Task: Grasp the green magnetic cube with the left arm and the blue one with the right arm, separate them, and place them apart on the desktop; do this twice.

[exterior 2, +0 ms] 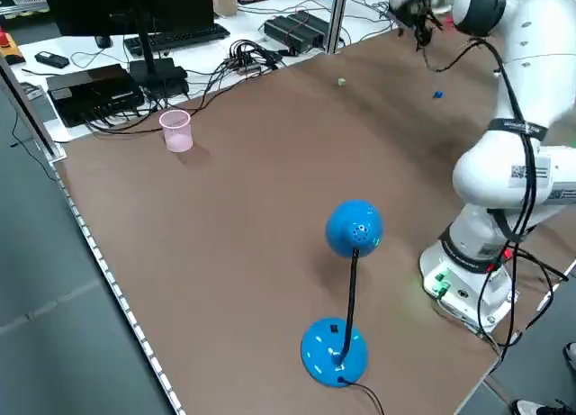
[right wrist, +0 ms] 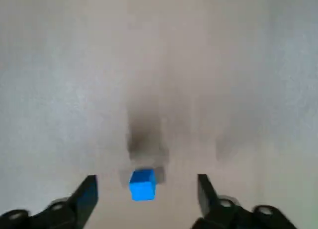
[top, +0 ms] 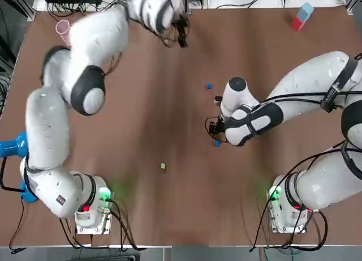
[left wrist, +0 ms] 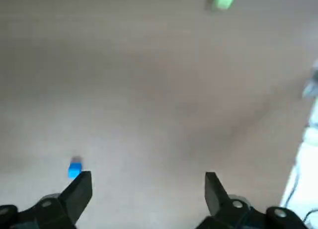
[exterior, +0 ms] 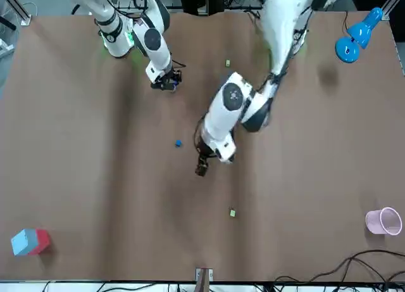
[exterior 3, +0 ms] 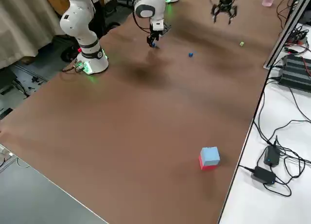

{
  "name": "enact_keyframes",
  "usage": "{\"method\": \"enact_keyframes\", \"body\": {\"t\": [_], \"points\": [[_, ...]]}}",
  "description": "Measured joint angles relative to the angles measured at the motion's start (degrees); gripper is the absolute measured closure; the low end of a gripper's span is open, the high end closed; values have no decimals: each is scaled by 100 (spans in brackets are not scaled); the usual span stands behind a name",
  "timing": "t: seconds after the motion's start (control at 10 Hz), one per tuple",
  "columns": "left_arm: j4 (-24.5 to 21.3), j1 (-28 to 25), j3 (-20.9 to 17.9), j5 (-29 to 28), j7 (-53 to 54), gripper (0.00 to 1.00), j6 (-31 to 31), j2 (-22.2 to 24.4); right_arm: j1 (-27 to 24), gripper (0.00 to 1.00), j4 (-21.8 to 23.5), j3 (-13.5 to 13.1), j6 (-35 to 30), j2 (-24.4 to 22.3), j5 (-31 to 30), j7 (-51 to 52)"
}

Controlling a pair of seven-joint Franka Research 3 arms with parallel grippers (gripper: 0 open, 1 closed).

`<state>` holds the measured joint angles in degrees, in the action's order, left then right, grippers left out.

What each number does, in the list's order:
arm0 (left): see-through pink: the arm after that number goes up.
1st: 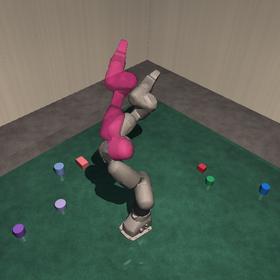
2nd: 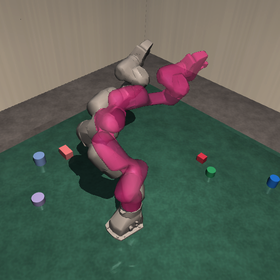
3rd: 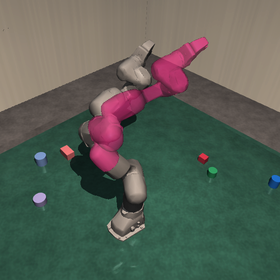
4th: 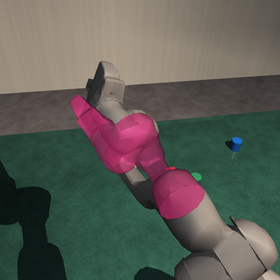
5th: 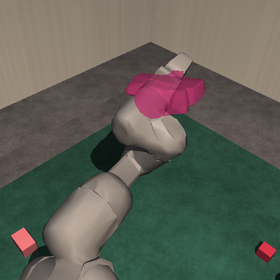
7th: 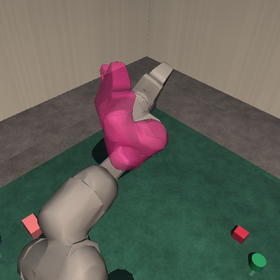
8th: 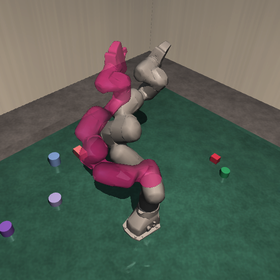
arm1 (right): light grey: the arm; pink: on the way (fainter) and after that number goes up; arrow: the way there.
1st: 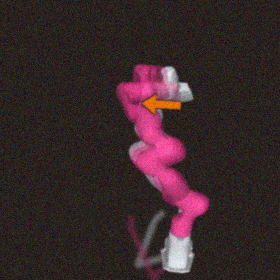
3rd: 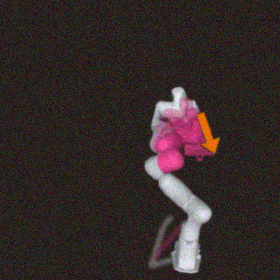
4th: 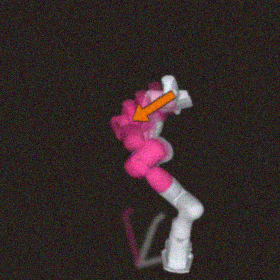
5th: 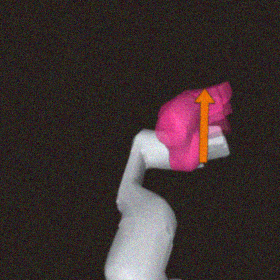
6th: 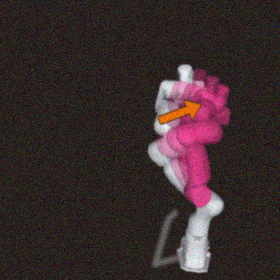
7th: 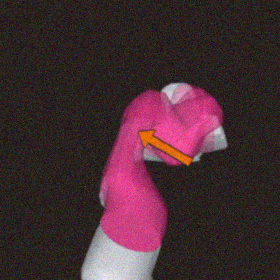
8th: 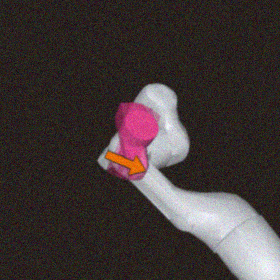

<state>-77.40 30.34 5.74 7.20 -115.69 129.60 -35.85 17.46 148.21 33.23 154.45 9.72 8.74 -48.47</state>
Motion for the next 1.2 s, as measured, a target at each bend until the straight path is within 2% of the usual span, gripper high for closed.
{"method": "enact_keyframes", "body": {"t": [0.1, 0.2, 0.3, 0.4, 0.5, 0.6, 0.8, 0.9, 1.1, 1.2], "points": [[-137, -469, -4, -30, 499, 0, -528, 407, -27, 0, -279, -81, 23, -31, 0, 0], [-343, -973, 3, -39, 1154, 0, -960, 833, -34, 0, -704, -308, -12, -6, -75, 34], [-573, -1427, 9, -42, 1818, 0, -1254, 1211, 16, 0, -1131, -674, -105, 135, -389, 135], [-775, -1800, 9, -43, 2481, 0, -1507, 1513, 138, 0, -1546, -1110, -132, 465, -810, 219], [-909, -2082, 7, -65, 3121, 0, -1715, 1731, 267, 0, -1954, -1435, -124, 898, -1041, 273], [-991, -2272, 9, -228, 3720, 0, -1837, 1905, 365, 0, -2358, -1624, -161, 1324, -1121, 304], [-1091, -2541, 12, -495, 5001, 0, -2263, 2326, 585, 3, -3272, -1904, -824, 1954, -1284, 315], [-1195, -2628, 28, -629, 5387, 0, -2414, 2564, 645, 10, -3715, -1969, -1217, 2166, -1348, 315], [-1333, -2752, 169, -739, 6178, 0, -2536, 2865, 707, 24, -4043, -1982, -1446, 2392, -1426, 314], [-1335, -2925, 292, -740, 6702, 0, -2537, 2943, 749, 39, -4043, -1984, -1448, 2455, -1458, 312]]}}
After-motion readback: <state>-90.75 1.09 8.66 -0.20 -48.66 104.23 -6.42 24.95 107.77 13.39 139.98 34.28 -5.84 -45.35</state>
